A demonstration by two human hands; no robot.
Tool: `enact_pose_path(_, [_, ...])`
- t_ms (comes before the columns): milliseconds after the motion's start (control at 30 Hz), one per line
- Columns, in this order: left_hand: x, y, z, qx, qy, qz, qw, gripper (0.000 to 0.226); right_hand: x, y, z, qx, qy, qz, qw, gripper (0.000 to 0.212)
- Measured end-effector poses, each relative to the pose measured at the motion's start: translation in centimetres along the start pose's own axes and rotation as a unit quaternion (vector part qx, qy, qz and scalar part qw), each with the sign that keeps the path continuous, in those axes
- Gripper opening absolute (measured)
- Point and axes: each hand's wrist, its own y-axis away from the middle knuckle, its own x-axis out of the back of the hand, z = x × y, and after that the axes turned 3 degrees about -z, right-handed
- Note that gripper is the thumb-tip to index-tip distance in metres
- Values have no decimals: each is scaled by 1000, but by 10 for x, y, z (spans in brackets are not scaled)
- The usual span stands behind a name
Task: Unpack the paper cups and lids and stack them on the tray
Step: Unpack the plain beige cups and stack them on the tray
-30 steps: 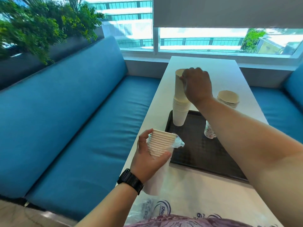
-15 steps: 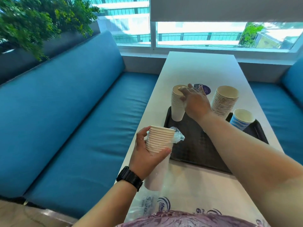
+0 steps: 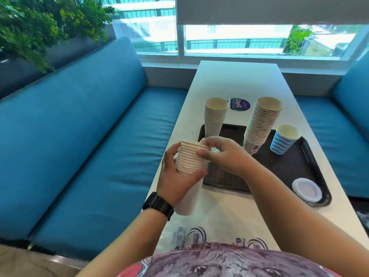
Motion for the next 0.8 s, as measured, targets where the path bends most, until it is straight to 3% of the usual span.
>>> enact_pose_path(267, [2, 3, 9, -8, -35, -24, 999, 86, -3, 6, -7, 48, 16, 10, 999, 19])
enact_pose_path(533, [2, 7, 11, 4, -64, -58, 996, 110, 2, 0, -10, 81, -24, 24, 996, 4])
enact_pose_path(800, [0, 8, 11, -11, -56, -67, 996, 109, 11, 3, -16, 74, 34, 11, 997, 19])
